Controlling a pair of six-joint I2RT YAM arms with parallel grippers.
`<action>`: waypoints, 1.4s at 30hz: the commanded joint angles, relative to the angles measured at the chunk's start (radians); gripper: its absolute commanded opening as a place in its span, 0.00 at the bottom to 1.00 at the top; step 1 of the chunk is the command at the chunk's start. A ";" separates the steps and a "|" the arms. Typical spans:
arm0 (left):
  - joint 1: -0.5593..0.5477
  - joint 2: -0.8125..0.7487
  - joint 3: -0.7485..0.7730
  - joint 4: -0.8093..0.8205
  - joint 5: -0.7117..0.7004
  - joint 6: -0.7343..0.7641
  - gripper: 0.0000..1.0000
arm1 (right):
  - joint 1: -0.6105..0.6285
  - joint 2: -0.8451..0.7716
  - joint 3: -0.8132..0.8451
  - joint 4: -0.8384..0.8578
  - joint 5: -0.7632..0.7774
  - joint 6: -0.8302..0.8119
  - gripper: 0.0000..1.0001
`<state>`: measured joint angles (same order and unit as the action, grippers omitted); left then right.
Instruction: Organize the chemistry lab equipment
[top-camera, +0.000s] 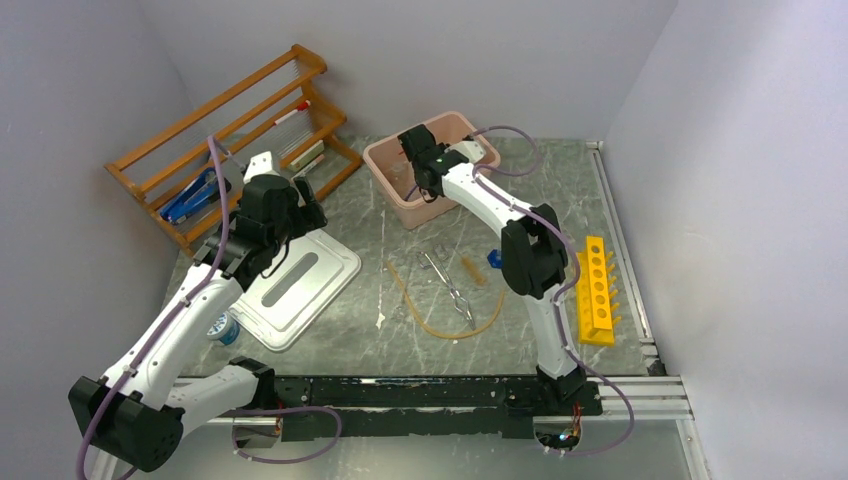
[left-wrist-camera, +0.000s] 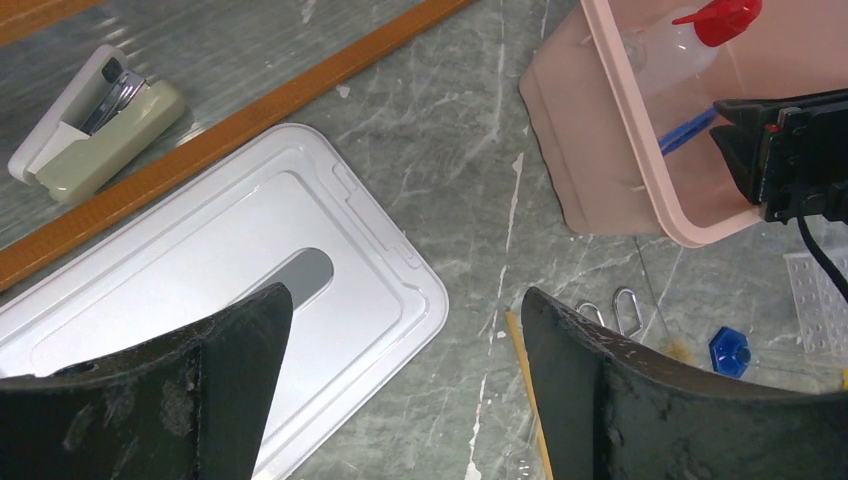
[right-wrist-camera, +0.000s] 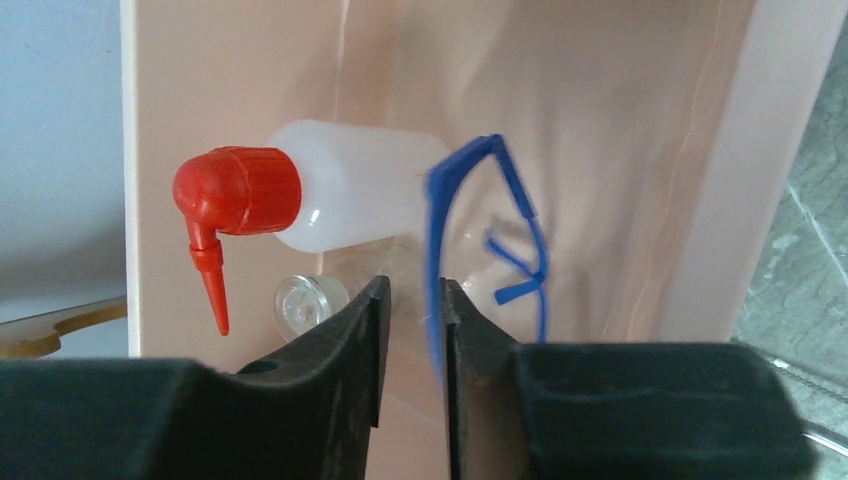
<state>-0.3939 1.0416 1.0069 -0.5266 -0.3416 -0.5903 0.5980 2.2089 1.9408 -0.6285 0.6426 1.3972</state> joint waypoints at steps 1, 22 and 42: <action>0.010 0.003 0.036 -0.015 -0.036 0.015 0.89 | -0.013 0.038 0.028 -0.040 0.029 0.040 0.32; 0.010 -0.029 0.013 0.140 0.184 0.120 0.94 | -0.056 -0.417 -0.242 0.322 -0.141 -0.738 0.45; -0.048 0.025 0.037 0.311 0.521 0.348 0.92 | -0.179 -0.781 -0.640 -0.065 -0.160 -0.948 0.85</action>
<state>-0.4183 1.0454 1.0069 -0.2821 0.1009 -0.2993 0.4305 1.4330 1.3540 -0.6537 0.5659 0.4614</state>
